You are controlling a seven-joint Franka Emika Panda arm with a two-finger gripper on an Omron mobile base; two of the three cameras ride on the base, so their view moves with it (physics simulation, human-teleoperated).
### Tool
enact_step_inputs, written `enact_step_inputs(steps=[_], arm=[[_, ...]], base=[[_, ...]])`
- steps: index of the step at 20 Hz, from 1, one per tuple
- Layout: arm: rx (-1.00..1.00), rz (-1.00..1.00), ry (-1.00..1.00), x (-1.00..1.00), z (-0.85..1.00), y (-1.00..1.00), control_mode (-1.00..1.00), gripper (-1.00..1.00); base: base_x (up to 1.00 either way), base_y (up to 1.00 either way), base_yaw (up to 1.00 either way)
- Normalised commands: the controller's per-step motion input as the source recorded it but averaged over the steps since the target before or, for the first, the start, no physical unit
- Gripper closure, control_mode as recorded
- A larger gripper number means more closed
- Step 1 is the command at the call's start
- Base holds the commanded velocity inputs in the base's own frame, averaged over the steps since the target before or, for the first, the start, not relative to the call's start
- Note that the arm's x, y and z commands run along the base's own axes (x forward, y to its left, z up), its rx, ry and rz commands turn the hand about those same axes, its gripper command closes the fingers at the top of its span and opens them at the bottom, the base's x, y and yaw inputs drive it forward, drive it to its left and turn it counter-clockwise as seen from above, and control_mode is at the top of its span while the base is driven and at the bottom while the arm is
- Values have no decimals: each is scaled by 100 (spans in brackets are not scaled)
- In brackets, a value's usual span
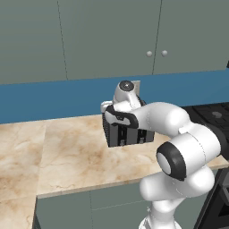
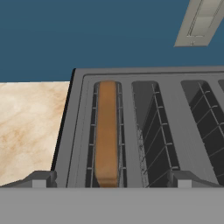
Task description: Start the toaster. Once the lever pops up, take the bread to the plate on the dining counter.
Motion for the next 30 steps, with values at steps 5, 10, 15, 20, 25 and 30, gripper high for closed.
enact_step_inputs(steps=[5,10,15,20,25,30], arm=[[0,0,0,0,0,0,-100,-100],[0,0,0,0,0,0,-100,-100],[0,0,0,0,0,0,-100,-100],[0,0,0,0,0,0,-100,-100],[0,0,0,0,0,0,-100,-100],[0,0,0,0,0,0,-100,-100]], base=[[0,0,0],[0,0,0],[0,0,0],[0,0,0],[0,0,0],[0,0,0]])
